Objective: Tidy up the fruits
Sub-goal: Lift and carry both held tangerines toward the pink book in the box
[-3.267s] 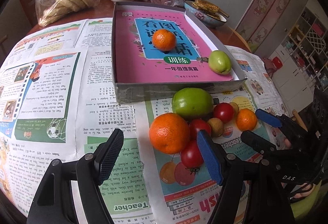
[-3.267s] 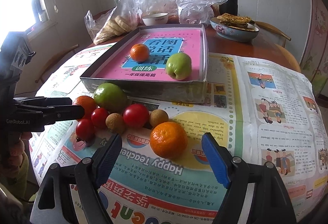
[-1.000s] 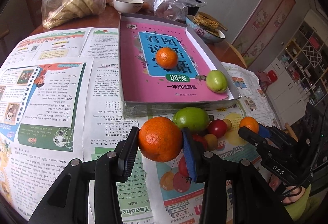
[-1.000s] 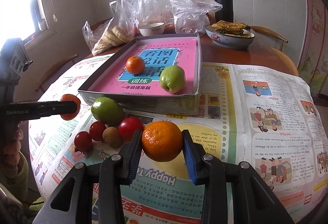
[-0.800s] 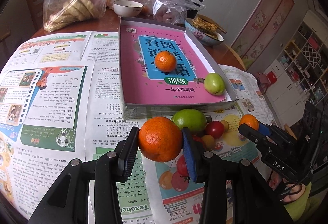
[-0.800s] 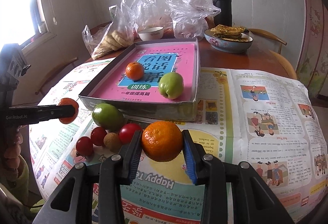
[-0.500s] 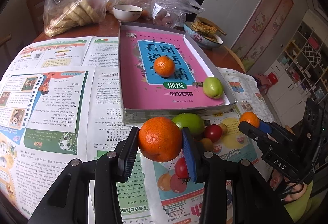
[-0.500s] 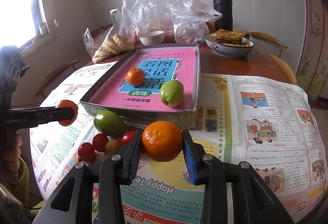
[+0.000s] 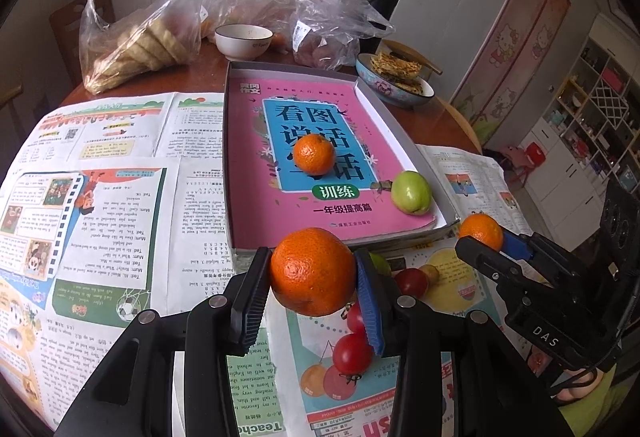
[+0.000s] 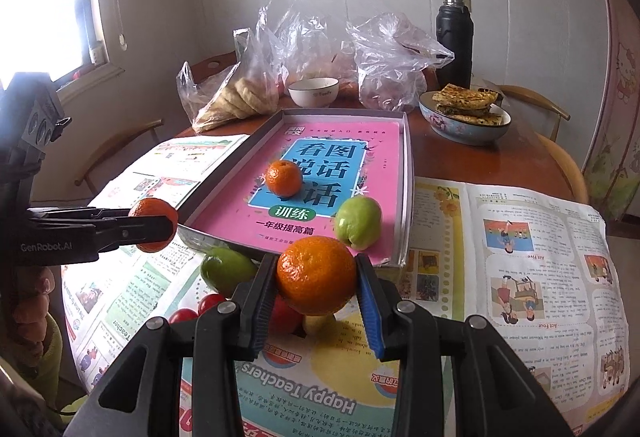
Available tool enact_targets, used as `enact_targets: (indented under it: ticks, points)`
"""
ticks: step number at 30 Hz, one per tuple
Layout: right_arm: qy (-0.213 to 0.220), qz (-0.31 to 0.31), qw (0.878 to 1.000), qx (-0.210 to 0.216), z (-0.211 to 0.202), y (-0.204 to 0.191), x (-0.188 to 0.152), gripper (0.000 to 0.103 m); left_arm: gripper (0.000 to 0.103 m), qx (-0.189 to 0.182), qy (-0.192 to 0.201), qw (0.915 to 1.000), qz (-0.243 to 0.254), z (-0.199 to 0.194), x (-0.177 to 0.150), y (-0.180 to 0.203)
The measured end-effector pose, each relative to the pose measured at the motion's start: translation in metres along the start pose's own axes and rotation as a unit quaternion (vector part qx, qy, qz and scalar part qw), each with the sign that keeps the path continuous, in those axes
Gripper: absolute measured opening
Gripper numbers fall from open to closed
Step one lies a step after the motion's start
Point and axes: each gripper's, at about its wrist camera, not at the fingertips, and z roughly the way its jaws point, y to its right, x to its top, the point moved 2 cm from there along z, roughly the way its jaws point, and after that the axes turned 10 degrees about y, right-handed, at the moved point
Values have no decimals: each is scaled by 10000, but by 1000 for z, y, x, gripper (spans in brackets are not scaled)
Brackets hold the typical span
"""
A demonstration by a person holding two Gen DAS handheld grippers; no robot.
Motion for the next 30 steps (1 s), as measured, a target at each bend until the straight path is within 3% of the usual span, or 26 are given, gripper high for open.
enact_targets:
  ticks: [14,30]
  points:
    - [191,-175,9996,121,9,-14,22,39,42,59,195,9997,95,-2,19,5]
    - [178,-220,9993,226,32,-17,32,38,42,174,29,9997,177,30,29,5]
